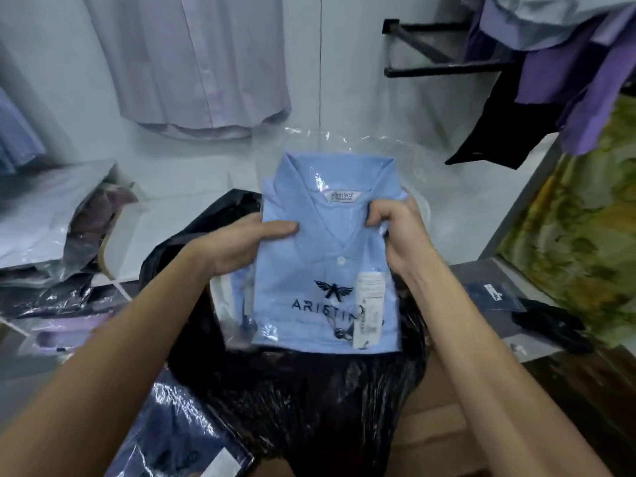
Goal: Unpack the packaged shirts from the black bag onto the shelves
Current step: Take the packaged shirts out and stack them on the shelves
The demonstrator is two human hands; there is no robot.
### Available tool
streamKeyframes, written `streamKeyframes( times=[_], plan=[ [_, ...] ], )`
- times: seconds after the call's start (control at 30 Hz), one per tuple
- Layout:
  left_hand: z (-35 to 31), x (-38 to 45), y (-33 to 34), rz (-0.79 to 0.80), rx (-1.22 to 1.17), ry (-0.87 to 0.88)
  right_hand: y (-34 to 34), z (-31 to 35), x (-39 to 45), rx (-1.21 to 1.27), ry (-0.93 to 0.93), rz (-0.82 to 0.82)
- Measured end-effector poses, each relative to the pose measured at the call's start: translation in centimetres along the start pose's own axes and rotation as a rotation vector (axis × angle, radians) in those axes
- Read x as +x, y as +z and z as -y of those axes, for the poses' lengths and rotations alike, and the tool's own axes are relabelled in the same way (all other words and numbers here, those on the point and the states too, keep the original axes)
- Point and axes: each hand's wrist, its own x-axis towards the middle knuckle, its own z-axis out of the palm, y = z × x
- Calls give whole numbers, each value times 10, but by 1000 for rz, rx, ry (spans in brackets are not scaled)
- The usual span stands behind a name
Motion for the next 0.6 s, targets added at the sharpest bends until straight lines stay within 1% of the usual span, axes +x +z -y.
streamKeyframes(
  times=[0.03,0.1,0.13,0.2,0.27,0.3,0.37,0.47,0.6],
  plan=[
    [4,-1,5,-17,-26,24,2,4,4,-47,-14,-13],
    [7,-4,14,-103,-82,108,0,2,10,-123,-1,-6],
    [7,-8,16,-145,-122,143,-3,-2,12,-118,37,35],
    [3,-22,13,-265,-179,198,-12,-16,12,-172,160,179],
    [-1,-39,2,-439,-124,230,-11,-35,10,-353,222,314],
    [-3,-49,-6,-520,-76,238,-4,-45,10,-399,214,336],
    [-2,-71,-23,-649,-11,254,21,-64,10,-376,187,339],
    [9,-113,-54,-816,40,264,70,-91,10,-307,196,387],
    [46,-180,-84,-1055,59,218,129,-142,-9,-403,208,512]
  ],
)
